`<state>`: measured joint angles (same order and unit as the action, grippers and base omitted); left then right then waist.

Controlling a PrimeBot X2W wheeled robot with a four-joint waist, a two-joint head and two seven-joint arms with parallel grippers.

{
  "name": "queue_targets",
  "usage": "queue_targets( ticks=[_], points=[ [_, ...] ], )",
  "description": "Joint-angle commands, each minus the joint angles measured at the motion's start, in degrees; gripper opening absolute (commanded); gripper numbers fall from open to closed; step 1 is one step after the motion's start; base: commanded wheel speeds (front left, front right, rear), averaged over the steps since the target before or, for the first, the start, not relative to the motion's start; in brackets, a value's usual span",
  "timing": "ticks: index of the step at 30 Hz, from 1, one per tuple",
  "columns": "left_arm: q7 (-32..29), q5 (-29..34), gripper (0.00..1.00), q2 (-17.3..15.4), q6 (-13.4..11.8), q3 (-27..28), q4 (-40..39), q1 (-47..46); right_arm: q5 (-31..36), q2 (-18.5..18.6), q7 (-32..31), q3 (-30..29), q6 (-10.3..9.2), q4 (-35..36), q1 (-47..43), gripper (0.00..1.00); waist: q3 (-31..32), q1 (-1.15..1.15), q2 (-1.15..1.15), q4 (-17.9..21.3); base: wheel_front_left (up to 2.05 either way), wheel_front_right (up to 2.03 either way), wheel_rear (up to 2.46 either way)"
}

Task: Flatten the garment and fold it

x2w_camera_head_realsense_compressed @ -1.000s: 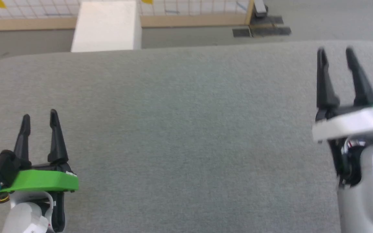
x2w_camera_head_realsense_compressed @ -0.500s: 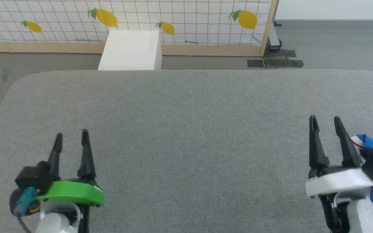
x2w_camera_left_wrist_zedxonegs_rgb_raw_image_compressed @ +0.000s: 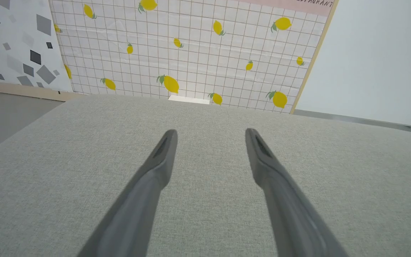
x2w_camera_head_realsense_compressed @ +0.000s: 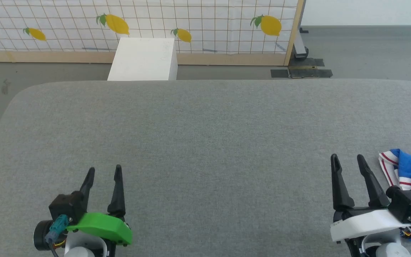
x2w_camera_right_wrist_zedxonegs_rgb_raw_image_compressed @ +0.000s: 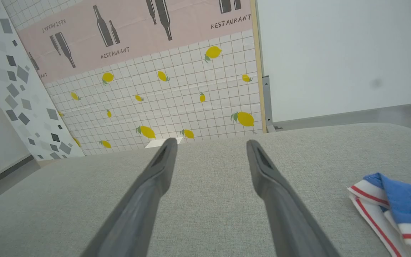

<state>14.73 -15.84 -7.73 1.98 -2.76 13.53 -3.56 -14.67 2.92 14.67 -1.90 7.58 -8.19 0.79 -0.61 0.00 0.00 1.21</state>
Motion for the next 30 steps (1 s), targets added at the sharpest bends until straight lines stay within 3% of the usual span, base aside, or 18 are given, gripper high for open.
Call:
queue_targets(
  ticks=[1,30],
  points=[
    [-0.04,-0.01,0.00,0.05,0.02,-0.05,0.22,0.02,0.01,-0.01,-0.02,0.01,0.00,-0.02,0.00,0.00,0.02,0.00,0.00,0.02,0.00,0.00,0.00],
    [-2.84,3.00,0.00,0.98,-0.40,0.53,-2.39,0.68,2.80,0.00,-2.82,0.32,-0.02,1.50,-0.15,0.00,0.14,0.00,0.00,-0.21,0.00,0.00,0.00]
  ],
)
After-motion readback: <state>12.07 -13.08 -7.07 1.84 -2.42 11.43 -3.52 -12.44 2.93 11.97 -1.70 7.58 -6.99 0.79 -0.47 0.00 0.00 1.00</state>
